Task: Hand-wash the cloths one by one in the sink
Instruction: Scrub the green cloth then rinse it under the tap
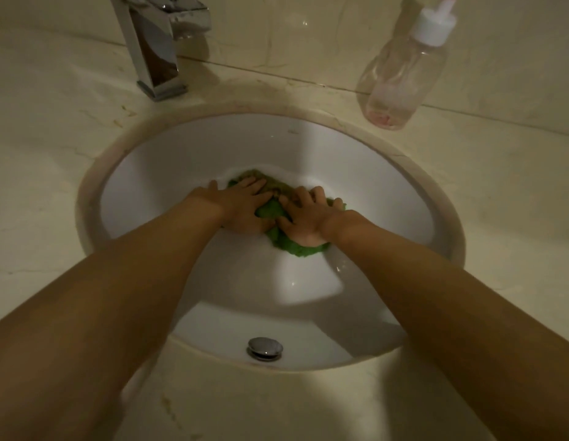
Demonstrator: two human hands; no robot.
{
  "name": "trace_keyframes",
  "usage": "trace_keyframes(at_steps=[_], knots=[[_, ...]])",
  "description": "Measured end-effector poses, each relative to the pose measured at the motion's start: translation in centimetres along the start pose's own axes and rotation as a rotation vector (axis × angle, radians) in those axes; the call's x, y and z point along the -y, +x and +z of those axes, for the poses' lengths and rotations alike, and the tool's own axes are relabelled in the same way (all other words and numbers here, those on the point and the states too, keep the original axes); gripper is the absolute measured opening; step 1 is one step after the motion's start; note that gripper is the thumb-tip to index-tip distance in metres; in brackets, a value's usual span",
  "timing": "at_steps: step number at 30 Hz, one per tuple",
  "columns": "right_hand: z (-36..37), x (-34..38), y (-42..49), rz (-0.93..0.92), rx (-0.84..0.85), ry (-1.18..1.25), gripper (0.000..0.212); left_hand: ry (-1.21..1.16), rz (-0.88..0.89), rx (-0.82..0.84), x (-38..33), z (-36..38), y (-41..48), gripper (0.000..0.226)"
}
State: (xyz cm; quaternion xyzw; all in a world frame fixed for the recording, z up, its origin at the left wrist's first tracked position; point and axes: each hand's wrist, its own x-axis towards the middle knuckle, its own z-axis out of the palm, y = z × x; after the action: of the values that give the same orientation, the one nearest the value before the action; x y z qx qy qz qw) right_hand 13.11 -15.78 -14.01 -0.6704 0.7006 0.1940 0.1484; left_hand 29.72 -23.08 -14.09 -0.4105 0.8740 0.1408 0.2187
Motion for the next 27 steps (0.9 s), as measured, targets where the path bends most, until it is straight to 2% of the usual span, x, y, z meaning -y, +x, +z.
trace_keyframes(at_steps=[3, 5, 8, 10, 13, 15, 18, 22, 27], knots=[[-0.1, -0.1, 0.0, -0.003, -0.003, 0.031, 0.063, -0.051, 0.019, -0.033, -0.3, 0.0, -0.4, 0.08], [-0.5, -0.2, -0.3, -0.016, -0.013, 0.05, 0.062, -0.138, 0.093, -0.082, -0.4, -0.6, -1.2, 0.075], [-2.6, 0.3, -1.6, -0.059, -0.109, 0.117, 0.06, -0.355, 0.152, -0.155, 0.8, -2.8, -3.7, 0.051], [-5.6, 0.8, -2.6, -0.099, -0.248, 0.279, 0.058, -0.457, 0.063, -0.279, 2.4, -4.7, -6.2, 0.047], [-11.8, 2.2, -4.1, -0.138, -0.523, 0.466, 0.055, -0.531, -0.067, -0.552, 5.4, -8.2, -10.3, 0.038], [-16.1, 3.4, -4.9, -0.178, -0.686, 0.578, 0.05, -0.708, -0.117, -0.71, 7.3, -10.7, -12.8, 0.027], [-21.6, 5.4, -5.7, -0.245, -0.754, 0.706, 0.053, -0.801, -0.193, -0.867, 9.4, -14.4, -15.3, 0.025], [-25.5, 7.4, -3.7, -0.293, -0.656, 0.623, 0.068, -0.792, -0.16, -0.803, 11.3, -17.5, -15.4, 0.056], [-27.6, 8.5, 1.3, -0.283, -0.542, 0.434, 0.087, -0.662, -0.117, -0.681, 13.1, -18.9, -13.0, 0.072]])
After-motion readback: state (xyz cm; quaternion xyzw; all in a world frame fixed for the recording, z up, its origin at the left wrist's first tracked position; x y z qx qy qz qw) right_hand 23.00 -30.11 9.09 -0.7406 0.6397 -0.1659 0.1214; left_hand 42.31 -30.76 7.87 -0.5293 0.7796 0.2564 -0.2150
